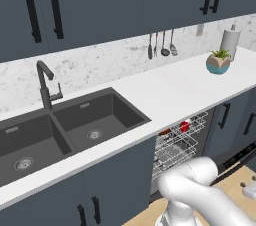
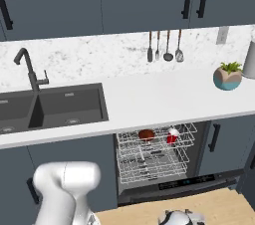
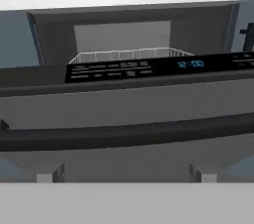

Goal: Pick up the cup and bowl from the counter, place them in the dishwasher, and close the dishwasher door.

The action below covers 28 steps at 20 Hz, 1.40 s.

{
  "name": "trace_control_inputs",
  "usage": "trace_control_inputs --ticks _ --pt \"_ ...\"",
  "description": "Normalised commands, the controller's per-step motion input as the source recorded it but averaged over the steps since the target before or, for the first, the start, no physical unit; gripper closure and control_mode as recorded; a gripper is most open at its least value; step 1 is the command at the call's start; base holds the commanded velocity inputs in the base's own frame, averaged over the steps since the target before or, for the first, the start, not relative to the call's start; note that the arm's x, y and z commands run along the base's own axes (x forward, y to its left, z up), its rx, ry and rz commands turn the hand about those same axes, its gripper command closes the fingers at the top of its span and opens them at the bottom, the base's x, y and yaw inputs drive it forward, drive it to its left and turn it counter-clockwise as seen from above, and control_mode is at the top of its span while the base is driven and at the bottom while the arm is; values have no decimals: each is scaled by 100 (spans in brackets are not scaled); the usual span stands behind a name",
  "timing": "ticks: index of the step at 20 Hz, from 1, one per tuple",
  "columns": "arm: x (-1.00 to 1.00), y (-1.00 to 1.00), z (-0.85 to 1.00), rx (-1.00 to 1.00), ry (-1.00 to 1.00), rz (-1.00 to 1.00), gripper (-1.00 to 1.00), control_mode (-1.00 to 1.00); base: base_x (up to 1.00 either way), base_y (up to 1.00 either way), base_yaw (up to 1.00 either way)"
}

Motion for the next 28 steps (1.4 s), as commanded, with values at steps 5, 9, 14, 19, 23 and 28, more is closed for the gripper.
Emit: trace_control_inputs --ticks 5,9,14,19,23,28 --pt "66 -95 -92 27 -1 16 -100 -100 0 0 0" --pt "97 -64 -100 28 0 17 -100 -100 0 0 0" --pt "85 -38 -86 20 -5 11 -100 -100 0 0 0" --pt "53 -29 -39 15 -30 2 -100 -100 0 0 0" --pt "50 -16 1 8 -50 0 -100 -100 0 0 0" --pt "81 4 37 3 -67 2 -100 -100 0 0 0"
